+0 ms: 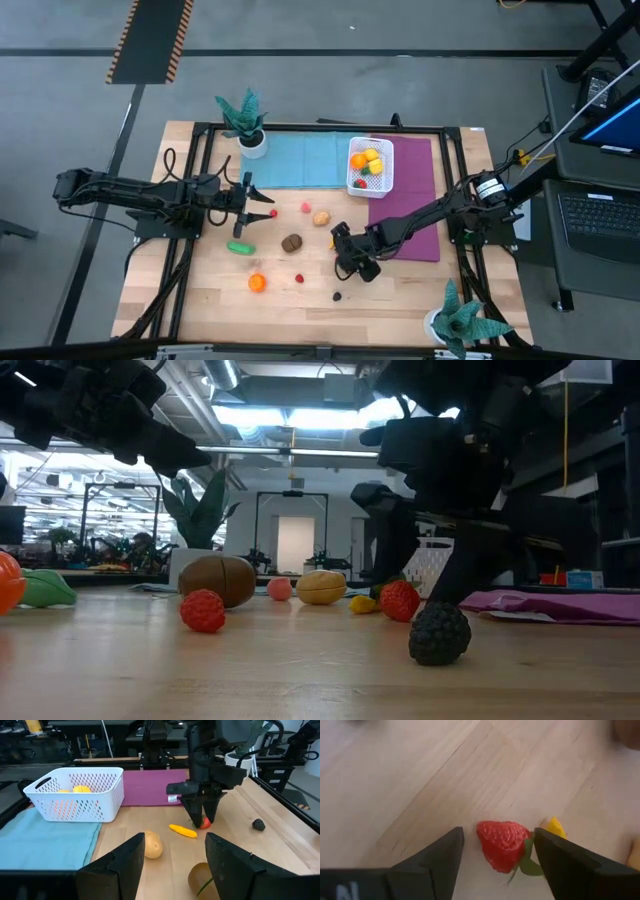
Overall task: Pick and placing Produce into tupperware
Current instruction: Put the red strawberry into the white container
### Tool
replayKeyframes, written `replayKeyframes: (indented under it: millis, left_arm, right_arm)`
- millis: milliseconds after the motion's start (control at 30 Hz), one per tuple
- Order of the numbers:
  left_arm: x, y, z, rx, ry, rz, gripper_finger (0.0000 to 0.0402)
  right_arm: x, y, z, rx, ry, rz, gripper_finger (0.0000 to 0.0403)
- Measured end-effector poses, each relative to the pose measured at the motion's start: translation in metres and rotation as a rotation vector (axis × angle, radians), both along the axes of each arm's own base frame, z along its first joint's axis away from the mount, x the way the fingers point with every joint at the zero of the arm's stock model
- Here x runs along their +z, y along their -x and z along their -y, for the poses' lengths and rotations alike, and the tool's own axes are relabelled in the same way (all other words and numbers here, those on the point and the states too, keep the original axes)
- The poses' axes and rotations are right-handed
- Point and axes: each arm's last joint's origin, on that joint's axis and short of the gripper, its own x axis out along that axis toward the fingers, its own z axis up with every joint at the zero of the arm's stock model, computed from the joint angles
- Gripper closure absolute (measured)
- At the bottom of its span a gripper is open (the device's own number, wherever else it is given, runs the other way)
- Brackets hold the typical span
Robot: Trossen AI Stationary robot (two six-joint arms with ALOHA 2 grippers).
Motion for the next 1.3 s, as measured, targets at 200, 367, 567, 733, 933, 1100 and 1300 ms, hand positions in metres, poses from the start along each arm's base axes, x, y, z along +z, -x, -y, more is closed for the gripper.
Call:
replayKeyframes:
  millis: [200,367,567,733,933,1100,1300]
  left_arm:
    - [0.0000,0.0000,0.0000,0.000,0.000,0.000,0.0202]
    - [0.0000,0.0000,0.0000,0.000,0.000,0.000,0.0202]
    - [0.0000,0.0000,0.0000,0.000,0.000,0.000,0.0202]
    - [0.0000,0.0000,0.0000,0.000,0.000,0.000,0.0201]
    - [0.0000,0.0000,0.0000,-0.001,-0.003,0.000,0.0201]
    - [0.0000,0.0000,0.0000,0.000,-0.002,0.000,0.0201]
    - [0.0000,0.0000,0.0000,0.000,-0.001,0.000,0.0201]
  right_arm:
    - [-0.0008,-0.0013,0.0056,0.005,-0.048,-0.018,0.0187]
    - [-0.0010,-0.0016,0.0070,0.002,-0.051,-0.020,0.0202]
    - [-0.0013,-0.0014,0.0068,0.001,-0.051,-0.021,0.0220]
    - [-0.0015,-0.0022,0.0092,-0.109,-0.107,-0.028,0.0245]
    - [-0.0011,-0.0042,0.0094,-0.166,-0.132,-0.011,0.0247]
    - [-0.0009,-0.0060,0.0091,-0.169,-0.141,0.010,0.0240]
    - [0.0006,-0.0083,0.0089,-0.215,-0.174,0.033,0.0260]
